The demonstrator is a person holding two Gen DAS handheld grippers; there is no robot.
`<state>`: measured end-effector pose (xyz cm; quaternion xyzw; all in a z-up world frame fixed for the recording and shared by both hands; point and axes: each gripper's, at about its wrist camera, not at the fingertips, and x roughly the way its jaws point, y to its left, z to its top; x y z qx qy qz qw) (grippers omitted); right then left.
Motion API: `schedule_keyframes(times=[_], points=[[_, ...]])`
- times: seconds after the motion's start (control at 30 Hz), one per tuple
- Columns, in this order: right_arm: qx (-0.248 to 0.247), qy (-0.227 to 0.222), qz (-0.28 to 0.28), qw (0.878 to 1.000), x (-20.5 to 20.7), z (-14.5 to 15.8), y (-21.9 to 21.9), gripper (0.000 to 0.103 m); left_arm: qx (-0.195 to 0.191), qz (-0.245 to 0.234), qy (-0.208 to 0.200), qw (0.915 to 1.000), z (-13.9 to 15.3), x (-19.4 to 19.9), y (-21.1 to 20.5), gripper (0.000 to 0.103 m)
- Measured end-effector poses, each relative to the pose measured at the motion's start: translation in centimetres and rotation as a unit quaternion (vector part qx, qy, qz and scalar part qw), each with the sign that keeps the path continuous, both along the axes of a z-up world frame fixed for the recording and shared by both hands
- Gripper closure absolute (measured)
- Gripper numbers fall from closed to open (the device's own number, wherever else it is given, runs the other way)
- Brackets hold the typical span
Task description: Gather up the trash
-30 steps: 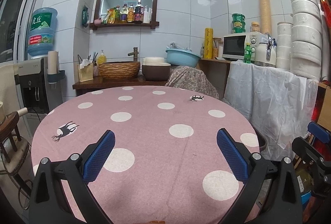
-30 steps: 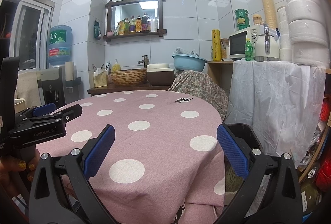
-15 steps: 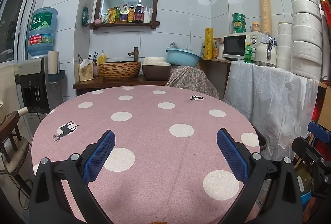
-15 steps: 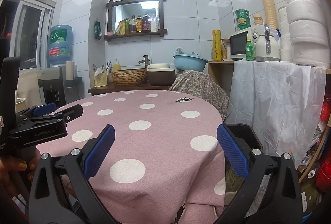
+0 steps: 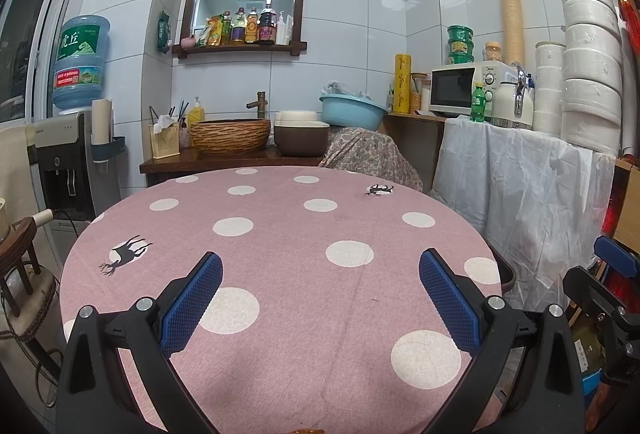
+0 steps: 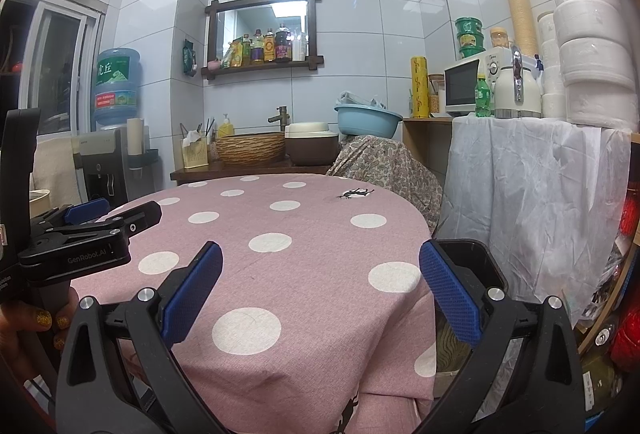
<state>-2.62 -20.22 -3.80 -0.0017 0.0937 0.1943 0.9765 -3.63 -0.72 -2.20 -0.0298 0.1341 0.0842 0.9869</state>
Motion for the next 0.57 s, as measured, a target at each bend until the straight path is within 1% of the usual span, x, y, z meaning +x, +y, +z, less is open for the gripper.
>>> schedule_keyframes(times=[0.57], points=[[0.0, 0.001, 0.0, 1.0, -0.4, -0.31, 0.3, 0.006, 0.003, -0.004, 0.001, 1.0, 0.03, 0.21, -0.22, 0.005]])
